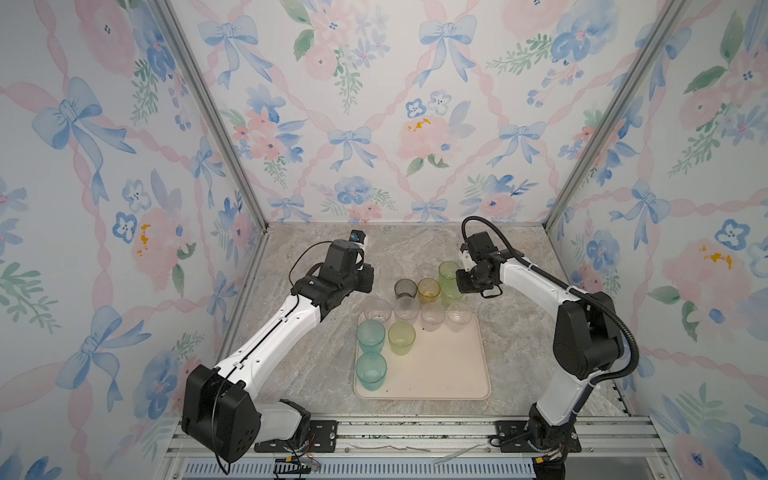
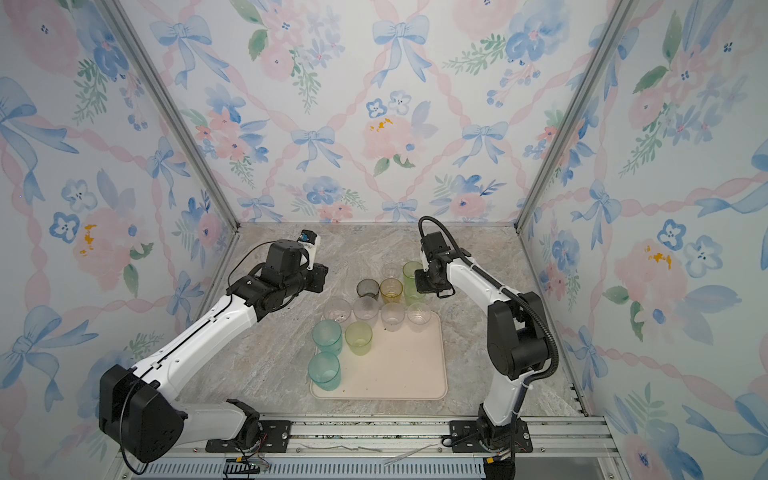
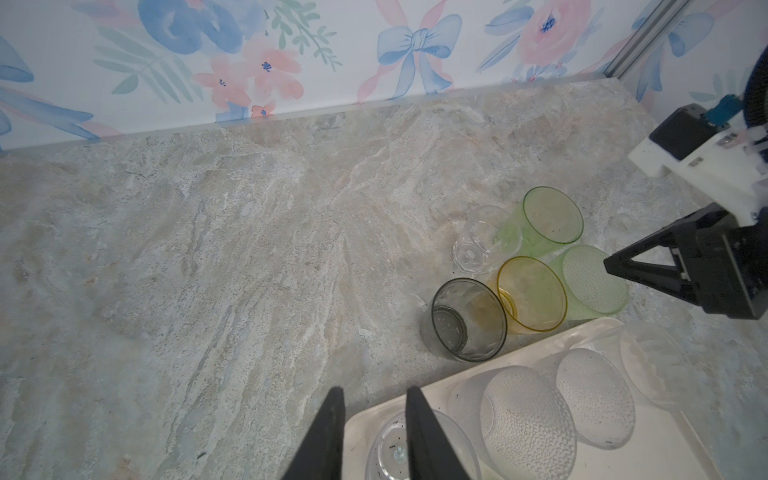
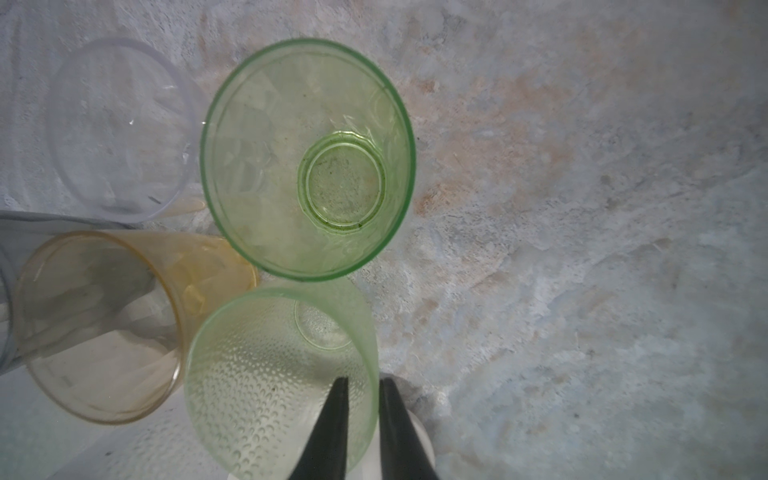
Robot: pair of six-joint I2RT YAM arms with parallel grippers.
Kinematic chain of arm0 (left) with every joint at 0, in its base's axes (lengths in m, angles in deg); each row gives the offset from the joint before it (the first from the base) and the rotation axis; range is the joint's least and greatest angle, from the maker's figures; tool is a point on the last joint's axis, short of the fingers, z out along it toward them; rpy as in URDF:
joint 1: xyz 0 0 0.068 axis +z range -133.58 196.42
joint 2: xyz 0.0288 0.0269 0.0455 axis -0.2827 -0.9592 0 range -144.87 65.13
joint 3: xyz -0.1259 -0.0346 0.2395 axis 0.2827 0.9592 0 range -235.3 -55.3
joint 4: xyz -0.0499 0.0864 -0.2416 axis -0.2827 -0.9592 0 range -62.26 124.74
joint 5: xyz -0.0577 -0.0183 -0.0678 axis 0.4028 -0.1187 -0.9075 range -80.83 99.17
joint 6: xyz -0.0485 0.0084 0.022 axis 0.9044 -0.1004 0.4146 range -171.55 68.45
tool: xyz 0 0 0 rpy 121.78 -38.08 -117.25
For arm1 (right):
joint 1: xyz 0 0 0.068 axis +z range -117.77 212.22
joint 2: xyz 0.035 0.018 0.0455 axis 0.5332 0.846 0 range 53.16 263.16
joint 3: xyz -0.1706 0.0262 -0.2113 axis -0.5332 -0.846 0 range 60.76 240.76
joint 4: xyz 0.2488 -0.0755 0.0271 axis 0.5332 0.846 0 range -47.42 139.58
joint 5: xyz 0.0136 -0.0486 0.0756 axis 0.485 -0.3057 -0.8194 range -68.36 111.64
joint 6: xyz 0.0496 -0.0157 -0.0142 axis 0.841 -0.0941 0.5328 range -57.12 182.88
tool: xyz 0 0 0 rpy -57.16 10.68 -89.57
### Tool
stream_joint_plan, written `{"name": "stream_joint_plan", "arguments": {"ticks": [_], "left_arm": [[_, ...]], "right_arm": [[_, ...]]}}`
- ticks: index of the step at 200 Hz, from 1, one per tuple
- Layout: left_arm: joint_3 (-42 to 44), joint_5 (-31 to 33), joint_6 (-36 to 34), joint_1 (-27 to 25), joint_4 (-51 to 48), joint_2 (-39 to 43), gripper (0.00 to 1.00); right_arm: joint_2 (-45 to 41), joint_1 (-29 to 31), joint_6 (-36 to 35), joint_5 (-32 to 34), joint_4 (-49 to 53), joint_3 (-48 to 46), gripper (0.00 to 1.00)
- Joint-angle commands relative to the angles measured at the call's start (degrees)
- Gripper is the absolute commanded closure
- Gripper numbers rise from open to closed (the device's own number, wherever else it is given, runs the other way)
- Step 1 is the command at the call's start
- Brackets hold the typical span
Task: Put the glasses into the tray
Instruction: 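Lower the right gripper onto the green frosted cup rim, then close the right gripper on the green frosted cup and lift it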
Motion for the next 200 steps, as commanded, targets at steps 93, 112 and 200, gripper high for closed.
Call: {"name": "stream_joint_plan", "arguments": {"ticks": [93, 112, 200], "left_arm": [[1.2, -1.7, -0.5, 1.0, 1.3, -0.5, 0.72], [1.5, -1.7, -0.6, 1.0, 1.3, -0.4, 0.72], [1.9, -2.2, -0.8, 1.3, 1.3, -0.2, 0.72]], "right_arm": [[3.1, -0.7, -1.0, 0.0, 0.5, 2.0, 0.9], [3.2, -0.7, -1.2, 0.3, 0.6, 1.9, 0.92], [0.4, -0.7, -1.2, 2.7, 1.1, 0.8, 0.98]]}}
